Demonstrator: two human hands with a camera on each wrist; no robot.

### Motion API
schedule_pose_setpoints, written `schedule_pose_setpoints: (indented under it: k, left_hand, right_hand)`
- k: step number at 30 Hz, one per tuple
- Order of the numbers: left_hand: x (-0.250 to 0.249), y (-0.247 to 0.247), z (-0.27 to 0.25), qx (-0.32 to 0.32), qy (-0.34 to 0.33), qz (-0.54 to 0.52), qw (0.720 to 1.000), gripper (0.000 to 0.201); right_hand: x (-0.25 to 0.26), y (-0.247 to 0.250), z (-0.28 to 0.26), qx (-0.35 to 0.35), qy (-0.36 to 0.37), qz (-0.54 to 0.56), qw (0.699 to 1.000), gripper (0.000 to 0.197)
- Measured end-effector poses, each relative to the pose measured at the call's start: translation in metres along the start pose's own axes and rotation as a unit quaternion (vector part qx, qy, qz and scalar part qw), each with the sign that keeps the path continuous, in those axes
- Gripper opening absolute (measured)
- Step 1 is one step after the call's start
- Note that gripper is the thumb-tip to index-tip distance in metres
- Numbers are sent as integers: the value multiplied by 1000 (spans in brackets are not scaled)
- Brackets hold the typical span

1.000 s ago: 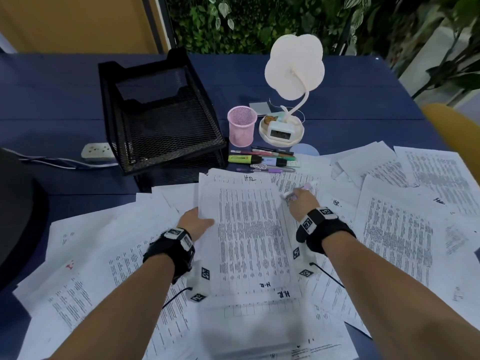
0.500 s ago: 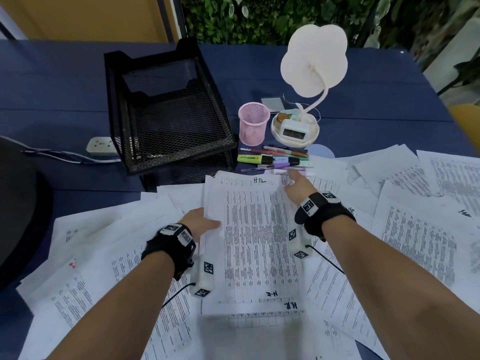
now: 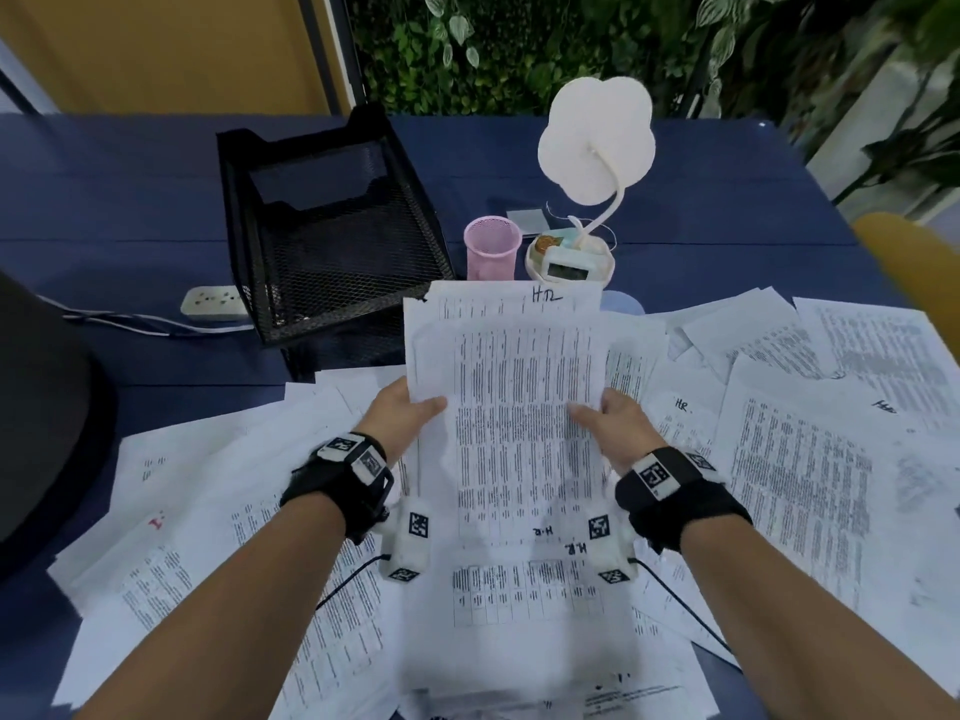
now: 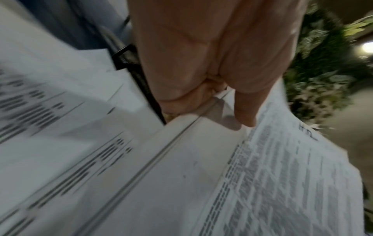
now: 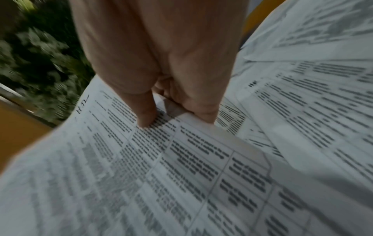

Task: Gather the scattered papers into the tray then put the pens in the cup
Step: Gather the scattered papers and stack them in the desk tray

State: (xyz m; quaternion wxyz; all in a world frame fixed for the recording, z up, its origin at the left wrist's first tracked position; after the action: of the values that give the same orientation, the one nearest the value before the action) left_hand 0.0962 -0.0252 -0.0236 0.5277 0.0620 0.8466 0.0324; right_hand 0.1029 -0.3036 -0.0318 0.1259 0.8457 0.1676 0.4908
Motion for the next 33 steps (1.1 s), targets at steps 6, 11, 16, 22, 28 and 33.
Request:
schedule_pose_setpoints:
  k: [6,11,16,22,28,33]
  left_hand:
    - [-83,-7,-36,-15,-159,13,987,36]
    - [-116,-7,-57,-96,-240,-23,966,30]
    - [-102,-2,-54,-130,-216,-48,967,32]
    - [-89,-12,-41,-76,-160,-100,979,35]
    - [-95,-20,-35,-84,-167,-69,980,27]
    - [-98,-5,-36,-108,-181,-88,973,27]
  right_hand:
    - [71,31,-48,-47,163,143,975,17]
    - [102,36,-74,-94,233,164,954,18]
    - [91,34,-81,-110,200,185,956,27]
    - [81,34,-76,-115,137,222,959,24]
    - [90,32,-71,-132,143,210,958,24]
    - [86,33,-63,-124,158,176,964,27]
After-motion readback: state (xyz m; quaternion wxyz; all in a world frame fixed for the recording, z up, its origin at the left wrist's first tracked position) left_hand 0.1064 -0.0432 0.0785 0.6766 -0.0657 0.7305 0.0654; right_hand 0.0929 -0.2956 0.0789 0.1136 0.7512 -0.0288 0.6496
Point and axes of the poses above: each hand's wrist, its own z-axis towards the middle knuckle, its own y-axis out of the back of the hand, x = y × z, the point moved 9 cm from there along z, towards the middle knuckle, and after that the axes turned 3 degrees about x, right-handed, at the moved point
